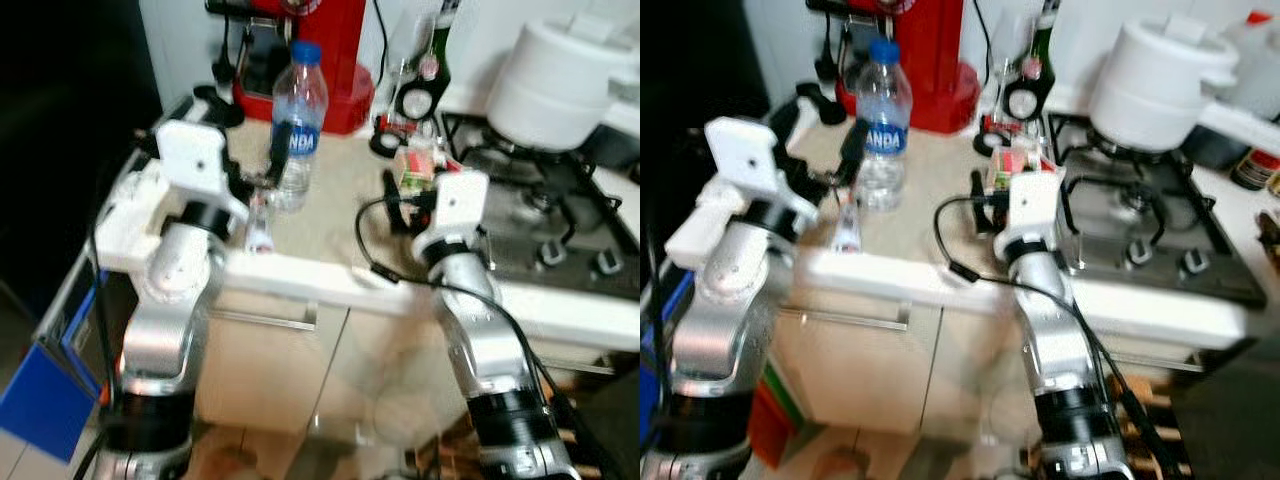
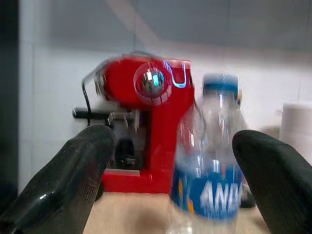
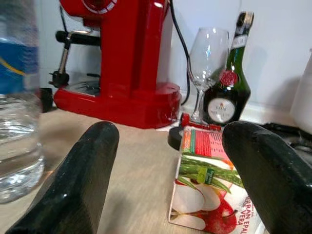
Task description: Restocking fridge
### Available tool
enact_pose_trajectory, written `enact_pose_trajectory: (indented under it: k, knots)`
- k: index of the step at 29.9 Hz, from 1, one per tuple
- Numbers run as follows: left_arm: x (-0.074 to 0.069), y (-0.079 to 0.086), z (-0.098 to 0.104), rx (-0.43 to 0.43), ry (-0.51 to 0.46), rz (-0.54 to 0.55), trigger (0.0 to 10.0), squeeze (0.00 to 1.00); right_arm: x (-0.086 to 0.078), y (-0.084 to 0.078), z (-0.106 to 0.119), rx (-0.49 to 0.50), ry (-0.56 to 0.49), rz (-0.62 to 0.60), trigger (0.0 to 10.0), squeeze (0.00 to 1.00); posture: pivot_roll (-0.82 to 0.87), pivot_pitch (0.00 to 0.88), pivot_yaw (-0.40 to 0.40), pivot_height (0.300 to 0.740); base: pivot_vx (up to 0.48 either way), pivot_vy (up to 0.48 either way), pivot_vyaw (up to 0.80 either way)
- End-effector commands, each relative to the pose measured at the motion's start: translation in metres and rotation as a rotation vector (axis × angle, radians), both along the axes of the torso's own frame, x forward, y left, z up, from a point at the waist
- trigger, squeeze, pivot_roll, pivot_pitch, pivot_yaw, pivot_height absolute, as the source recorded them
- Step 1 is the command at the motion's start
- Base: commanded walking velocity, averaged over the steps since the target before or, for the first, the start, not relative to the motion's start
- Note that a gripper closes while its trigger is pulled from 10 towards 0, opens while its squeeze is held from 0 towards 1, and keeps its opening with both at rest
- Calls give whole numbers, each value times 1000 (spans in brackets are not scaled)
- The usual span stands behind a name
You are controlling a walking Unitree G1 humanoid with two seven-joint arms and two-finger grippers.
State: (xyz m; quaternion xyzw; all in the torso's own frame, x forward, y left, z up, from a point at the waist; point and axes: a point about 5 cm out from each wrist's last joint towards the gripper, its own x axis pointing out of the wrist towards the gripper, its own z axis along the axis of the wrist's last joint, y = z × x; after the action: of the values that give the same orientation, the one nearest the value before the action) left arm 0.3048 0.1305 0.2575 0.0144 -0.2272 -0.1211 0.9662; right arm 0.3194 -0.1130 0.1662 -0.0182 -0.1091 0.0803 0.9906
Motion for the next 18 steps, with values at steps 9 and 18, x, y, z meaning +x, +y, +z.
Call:
enact_pose_trajectory:
  k: [9, 18]
  knots:
    - [43, -5, 64, 157, -30, -61, 10000, 0, -2, -1, 3, 1, -7, 0, 10000, 0, 112, 0, -81, 740, 0, 0, 0]
    - [77, -18, 76, 113, 114, -119, 10000, 0, 0, -1, 6, 2, -12, -2, 10000, 0, 90, 0, -74, 740, 0, 0, 0]
